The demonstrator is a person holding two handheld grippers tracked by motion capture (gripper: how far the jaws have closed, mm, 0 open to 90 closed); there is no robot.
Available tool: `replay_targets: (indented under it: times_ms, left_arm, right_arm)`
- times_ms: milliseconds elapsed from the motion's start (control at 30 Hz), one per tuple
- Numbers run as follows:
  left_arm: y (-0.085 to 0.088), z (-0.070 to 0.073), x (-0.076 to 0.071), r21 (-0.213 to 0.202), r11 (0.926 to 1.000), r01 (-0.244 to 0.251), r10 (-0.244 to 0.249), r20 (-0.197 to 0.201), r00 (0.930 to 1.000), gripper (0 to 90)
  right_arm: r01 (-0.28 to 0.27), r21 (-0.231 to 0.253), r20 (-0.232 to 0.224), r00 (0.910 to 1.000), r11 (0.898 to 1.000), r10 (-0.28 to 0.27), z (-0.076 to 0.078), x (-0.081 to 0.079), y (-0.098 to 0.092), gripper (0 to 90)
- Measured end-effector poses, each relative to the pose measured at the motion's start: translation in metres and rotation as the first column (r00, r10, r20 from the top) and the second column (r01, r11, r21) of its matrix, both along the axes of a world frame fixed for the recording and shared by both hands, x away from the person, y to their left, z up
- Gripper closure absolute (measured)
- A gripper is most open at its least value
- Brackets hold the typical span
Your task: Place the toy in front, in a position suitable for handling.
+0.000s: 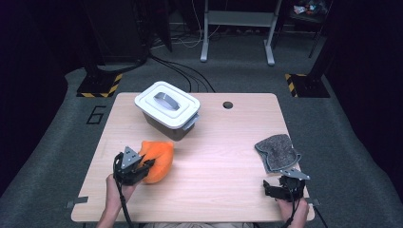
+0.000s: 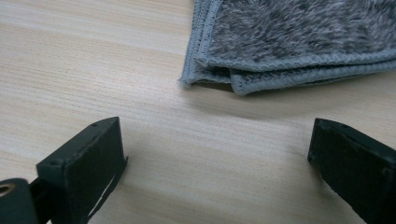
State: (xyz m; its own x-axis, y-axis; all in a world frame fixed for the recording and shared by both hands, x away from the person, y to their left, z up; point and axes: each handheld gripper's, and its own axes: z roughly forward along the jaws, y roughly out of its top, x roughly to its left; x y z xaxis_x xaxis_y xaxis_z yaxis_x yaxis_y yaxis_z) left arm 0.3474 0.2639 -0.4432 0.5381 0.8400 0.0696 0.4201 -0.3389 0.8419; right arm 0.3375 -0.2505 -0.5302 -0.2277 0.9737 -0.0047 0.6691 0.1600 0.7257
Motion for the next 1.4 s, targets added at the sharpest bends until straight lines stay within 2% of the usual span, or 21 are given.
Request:
replay_targets:
  times_ms: [133,300,600,1033,1133,1167,1400]
  left_arm:
    - [-0.01,0.006,-0.003,-0.009,0.9994,0.033,-0.033,0.018,0.9993,67.2]
    - [-0.026,0.013,-0.004,0.0,0.9966,0.082,-0.082,0.03,0.9961,67.0]
    - [-0.058,0.019,0.004,-0.014,0.9887,0.149,-0.149,0.04,0.9881,66.7]
    - [-0.104,0.016,0.025,-0.025,0.9759,0.217,-0.216,0.036,0.9757,66.4]
    - [-0.114,0.015,0.029,-0.025,0.9736,0.227,-0.226,0.026,0.9737,66.3]
    - [-0.117,0.015,0.031,-0.024,0.9708,0.239,-0.238,0.02,0.971,66.3]
    - [-0.139,0.011,0.039,-0.029,0.9682,0.248,-0.248,0.017,0.9686,66.0]
  right_arm:
    - [-0.001,-0.001,0.0,1.0,1.0,0.001,0.0,0.0,0.0,2.5]
    - [-0.001,-0.002,0.0,1.0,1.0,0.001,0.0,0.0,0.0,2.5]
    - [-0.001,-0.001,0.0,1.0,1.0,0.001,0.0,0.0,0.0,2.5]
    - [0.005,0.0,0.002,1.0,1.0,-0.005,0.0,-0.001,0.001,2.5]
    - [0.009,0.0,0.001,1.0,1.0,-0.009,0.0,-0.001,0.001,2.5]
    - [0.009,0.0,0.001,1.0,1.0,-0.009,0.0,-0.001,0.001,2.5]
    - [0.005,-0.002,0.004,1.0,1.0,-0.005,0.0,-0.001,0.001,2.5]
